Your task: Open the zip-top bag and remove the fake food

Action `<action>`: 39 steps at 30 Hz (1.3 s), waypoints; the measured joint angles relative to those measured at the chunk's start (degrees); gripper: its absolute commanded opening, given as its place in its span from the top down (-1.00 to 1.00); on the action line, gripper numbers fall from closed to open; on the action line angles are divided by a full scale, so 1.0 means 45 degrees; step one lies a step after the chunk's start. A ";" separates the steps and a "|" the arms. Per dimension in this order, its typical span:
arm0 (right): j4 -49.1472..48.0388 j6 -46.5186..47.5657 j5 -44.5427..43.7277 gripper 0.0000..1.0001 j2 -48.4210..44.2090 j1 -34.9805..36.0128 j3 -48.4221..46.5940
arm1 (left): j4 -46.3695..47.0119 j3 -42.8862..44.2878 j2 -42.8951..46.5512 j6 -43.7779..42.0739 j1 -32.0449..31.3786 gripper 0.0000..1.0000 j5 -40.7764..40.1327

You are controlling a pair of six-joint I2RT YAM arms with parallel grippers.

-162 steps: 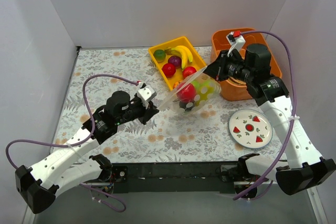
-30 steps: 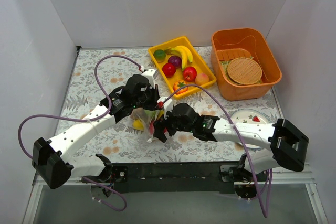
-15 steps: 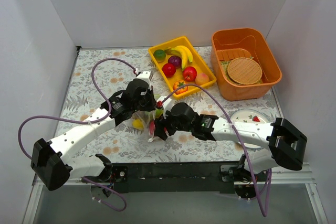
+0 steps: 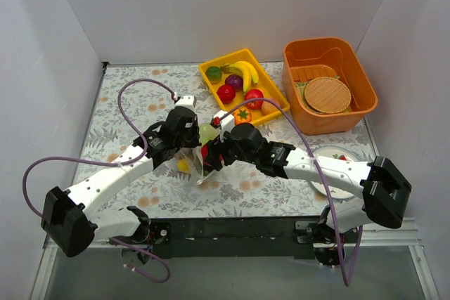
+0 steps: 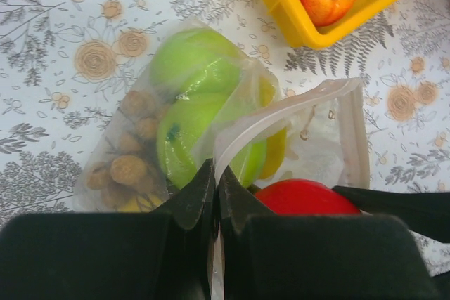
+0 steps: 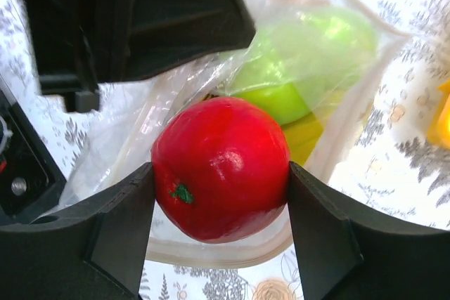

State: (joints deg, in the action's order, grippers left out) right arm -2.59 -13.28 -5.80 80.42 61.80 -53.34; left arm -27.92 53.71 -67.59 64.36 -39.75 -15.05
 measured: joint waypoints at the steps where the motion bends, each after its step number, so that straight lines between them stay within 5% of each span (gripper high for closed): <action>1: 0.0024 0.0015 0.0024 0.05 0.0063 -0.0073 -0.0238 | -0.0029 -0.0005 0.0000 0.0000 0.0175 1.00 -0.0044; 20: 0.0699 0.0277 0.1681 0.15 0.1792 -0.0937 -0.3483 | 0.0335 -0.0355 -0.0636 -0.0151 0.3225 1.00 0.0797; 39: 0.0651 0.0136 0.3322 0.18 0.1768 -0.5615 -0.3759 | 0.0602 -0.0136 -0.1627 -0.0345 0.4197 1.00 0.1753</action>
State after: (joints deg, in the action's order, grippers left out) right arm 0.34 -12.67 9.15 88.38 36.53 -70.26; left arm -25.21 53.10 -74.91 62.81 -20.86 -7.16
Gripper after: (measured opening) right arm 0.741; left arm 0.010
